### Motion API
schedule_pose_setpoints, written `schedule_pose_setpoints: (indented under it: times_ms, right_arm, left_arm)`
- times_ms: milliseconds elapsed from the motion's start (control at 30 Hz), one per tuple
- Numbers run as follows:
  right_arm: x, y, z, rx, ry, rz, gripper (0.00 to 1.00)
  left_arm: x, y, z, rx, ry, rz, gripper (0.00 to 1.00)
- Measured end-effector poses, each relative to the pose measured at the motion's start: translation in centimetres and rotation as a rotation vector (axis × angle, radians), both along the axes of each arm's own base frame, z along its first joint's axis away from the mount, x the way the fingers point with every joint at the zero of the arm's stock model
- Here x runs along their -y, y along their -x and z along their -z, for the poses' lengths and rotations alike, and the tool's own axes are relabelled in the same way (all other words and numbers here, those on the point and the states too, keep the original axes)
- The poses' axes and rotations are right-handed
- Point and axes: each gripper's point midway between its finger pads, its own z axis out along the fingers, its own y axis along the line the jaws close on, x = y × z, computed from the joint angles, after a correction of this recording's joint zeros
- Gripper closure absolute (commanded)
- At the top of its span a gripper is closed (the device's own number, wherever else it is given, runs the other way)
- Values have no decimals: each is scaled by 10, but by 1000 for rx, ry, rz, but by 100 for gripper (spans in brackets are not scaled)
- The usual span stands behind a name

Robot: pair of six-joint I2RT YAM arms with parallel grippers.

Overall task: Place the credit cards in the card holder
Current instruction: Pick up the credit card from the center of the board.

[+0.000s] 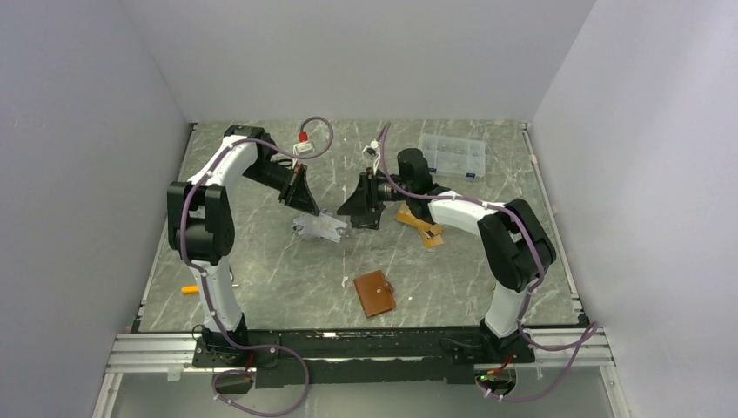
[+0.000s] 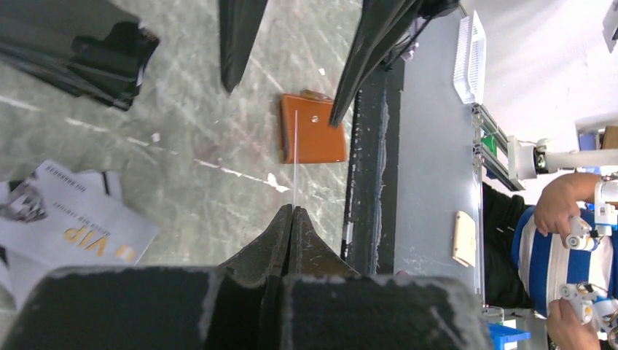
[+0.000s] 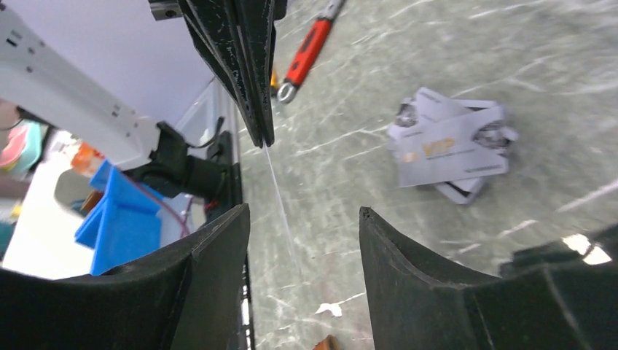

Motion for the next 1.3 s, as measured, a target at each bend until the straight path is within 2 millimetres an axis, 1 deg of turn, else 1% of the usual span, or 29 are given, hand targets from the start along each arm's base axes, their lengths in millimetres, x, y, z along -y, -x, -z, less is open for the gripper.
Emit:
schedule_pose_setpoints:
  times_ms: [133,200,300,400,533,600,633,667,700,733,767,833,867,900,933,967,1000,1067,1167,1233,1300]
  right_arm:
    - [-12,21,-5,-13,-21,-92,44]
    - [-18,31,-7,-16,-30,-125,45]
    - [-25,44,-12,-19,-46,-173,51]
    - [-27,49,-13,-21,-49,-192,63]
    - [-27,52,-10,-28,-36,-202,72]
    - [-27,53,-7,-32,-23,-206,78]
    - [-26,53,-6,-32,-16,-207,83]
    - [-25,54,-4,-34,-5,-209,93]
    - [-24,54,-1,-32,6,-210,100]
    - [-23,54,1,-32,18,-210,100]
    - [-23,54,2,-32,30,-206,100]
    - [-22,53,3,-26,55,-200,100]
    - [-23,52,3,-19,69,-194,100]
    - [-23,50,2,-8,82,-187,100]
    - [-24,49,2,2,96,-176,100]
    - [-24,49,2,11,107,-166,100]
    - [-24,49,2,19,120,-152,100]
    - [-24,47,1,36,142,-117,100]
    - [-18,44,-1,55,183,-51,100]
    - [-11,38,-7,66,210,5,100]
    - [-5,33,-16,81,218,55,100]
  left_arm:
    - [9,14,-17,26,28,32,100]
    - [13,18,-20,32,33,43,100]
    - [17,20,-19,24,31,48,100]
    - [18,19,-18,22,28,47,100]
    - [19,18,-18,22,26,41,100]
    - [18,18,-18,25,23,41,100]
    - [18,18,-18,25,21,41,100]
    - [18,18,-18,27,20,42,100]
    - [18,18,-19,27,19,42,100]
    - [18,18,-19,27,19,42,99]
    - [18,19,-19,26,18,41,93]
    - [18,17,-19,37,12,40,77]
    - [18,16,-19,44,6,37,66]
    - [18,15,-20,52,3,31,59]
    - [18,14,-21,63,2,25,45]
    - [18,14,-23,72,0,18,37]
    - [18,14,-26,84,0,10,27]
    - [18,17,-32,105,0,-15,25]
    - [15,19,-49,141,15,-59,23]
    - [12,17,-63,164,48,-94,21]
    - [3,13,-75,176,86,-145,20]
